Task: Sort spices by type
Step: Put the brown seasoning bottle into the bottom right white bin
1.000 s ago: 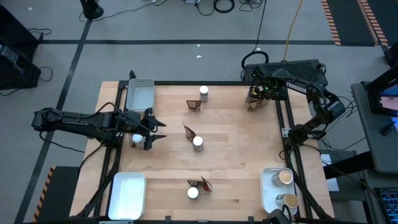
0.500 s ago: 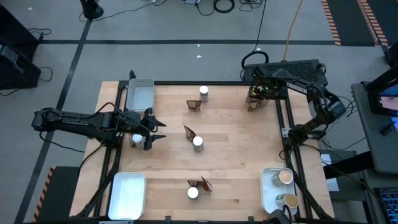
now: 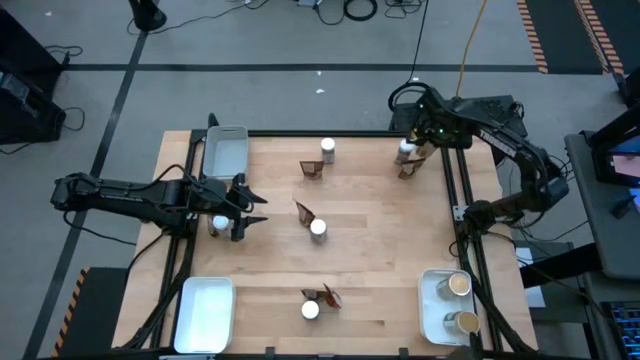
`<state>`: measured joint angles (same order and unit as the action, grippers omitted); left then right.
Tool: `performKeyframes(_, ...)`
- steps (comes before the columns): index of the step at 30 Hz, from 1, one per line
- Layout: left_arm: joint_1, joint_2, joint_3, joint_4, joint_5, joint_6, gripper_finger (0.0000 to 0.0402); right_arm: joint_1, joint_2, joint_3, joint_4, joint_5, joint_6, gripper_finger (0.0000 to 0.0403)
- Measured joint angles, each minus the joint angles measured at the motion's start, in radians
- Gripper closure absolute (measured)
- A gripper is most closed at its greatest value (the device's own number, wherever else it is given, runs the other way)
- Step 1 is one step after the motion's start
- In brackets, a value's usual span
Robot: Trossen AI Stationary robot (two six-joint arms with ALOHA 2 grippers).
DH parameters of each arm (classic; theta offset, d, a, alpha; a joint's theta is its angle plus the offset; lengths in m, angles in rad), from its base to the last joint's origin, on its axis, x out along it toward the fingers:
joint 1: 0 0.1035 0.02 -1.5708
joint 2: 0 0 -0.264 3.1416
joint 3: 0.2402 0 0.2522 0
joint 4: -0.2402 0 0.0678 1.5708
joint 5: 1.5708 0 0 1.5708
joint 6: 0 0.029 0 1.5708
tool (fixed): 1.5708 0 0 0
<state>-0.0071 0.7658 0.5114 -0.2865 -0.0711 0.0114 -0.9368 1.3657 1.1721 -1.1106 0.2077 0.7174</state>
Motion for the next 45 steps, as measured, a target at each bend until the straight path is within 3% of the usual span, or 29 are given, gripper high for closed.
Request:
performKeyframes(6, 0.000, 0.000, 0.002, 0.069, 0.008, 0.022, 0.0163, 0.060, -0.072, 0.101, -0.034, -0.026, -0.002, 0.0149)
performKeyframes(12, -0.022, -0.014, 0.028, 0.053, -0.008, 0.020, 0.0164, 0.190, -0.111, 0.164, -0.016, -0.088, -0.001, 0.0149)
performKeyframes(22, -0.145, -0.124, 0.095, -0.216, -0.168, -0.114, 0.0164, 0.497, -0.113, 0.180, 0.017, -0.137, 0.091, 0.0149)
performKeyframes(27, -0.222, -0.198, 0.106, -0.328, -0.227, -0.210, 0.0165, 0.669, -0.113, 0.180, 0.045, -0.136, 0.171, 0.0149)
performKeyframes(33, -0.320, -0.263, 0.108, -0.331, -0.269, -0.234, 0.0165, 0.879, -0.101, 0.181, 0.091, -0.135, 0.305, 0.0149)
performKeyframes(45, -0.408, -0.230, 0.108, -0.284, -0.365, -0.233, 0.0165, 1.184, 0.014, 0.181, 0.166, -0.166, 0.603, 0.0149)
